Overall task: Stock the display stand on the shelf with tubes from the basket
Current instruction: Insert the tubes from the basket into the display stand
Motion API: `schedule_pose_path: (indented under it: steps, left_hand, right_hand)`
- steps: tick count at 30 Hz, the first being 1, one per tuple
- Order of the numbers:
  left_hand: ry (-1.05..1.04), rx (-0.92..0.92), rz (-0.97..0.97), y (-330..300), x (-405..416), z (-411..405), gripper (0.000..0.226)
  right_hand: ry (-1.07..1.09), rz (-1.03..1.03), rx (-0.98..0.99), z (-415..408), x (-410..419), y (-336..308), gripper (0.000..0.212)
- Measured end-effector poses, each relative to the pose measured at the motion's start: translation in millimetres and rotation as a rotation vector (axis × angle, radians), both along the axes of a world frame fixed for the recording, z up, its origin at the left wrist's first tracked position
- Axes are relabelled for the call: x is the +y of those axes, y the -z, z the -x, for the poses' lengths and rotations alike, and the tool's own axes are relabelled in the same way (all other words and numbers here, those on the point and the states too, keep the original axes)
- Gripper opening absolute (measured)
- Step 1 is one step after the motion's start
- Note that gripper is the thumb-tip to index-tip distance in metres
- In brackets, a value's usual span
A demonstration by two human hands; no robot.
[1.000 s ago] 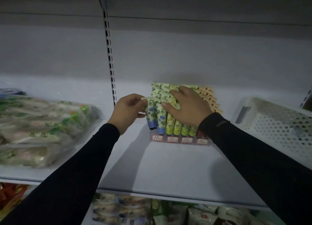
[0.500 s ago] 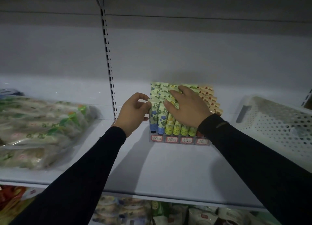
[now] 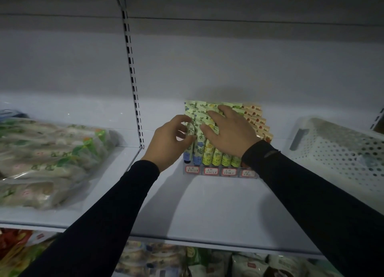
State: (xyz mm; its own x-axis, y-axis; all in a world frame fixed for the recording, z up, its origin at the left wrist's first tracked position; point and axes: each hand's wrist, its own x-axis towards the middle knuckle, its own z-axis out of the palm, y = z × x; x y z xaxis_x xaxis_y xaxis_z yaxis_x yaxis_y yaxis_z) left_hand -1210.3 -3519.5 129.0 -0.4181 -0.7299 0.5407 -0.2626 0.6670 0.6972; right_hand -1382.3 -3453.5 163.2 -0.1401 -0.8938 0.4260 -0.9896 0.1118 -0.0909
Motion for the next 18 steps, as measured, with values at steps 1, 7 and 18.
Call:
schedule_pose_path:
  steps: [1, 7, 18]
  left_hand:
    - [-0.003, -0.007, 0.015, 1, -1, 0, 0.031]
    - [-0.029, 0.060, 0.026, 10, -4, 1, 0.031]
    - [-0.102, -0.082, 0.173, 12, 0, 3, 0.034]
  right_hand:
    - [0.000, -0.001, 0.002, 0, 0, 0, 0.061]
    - [0.000, -0.009, 0.002, 1, -1, 0, 0.061]
    - [0.000, -0.012, -0.003, 0, -1, -1, 0.061]
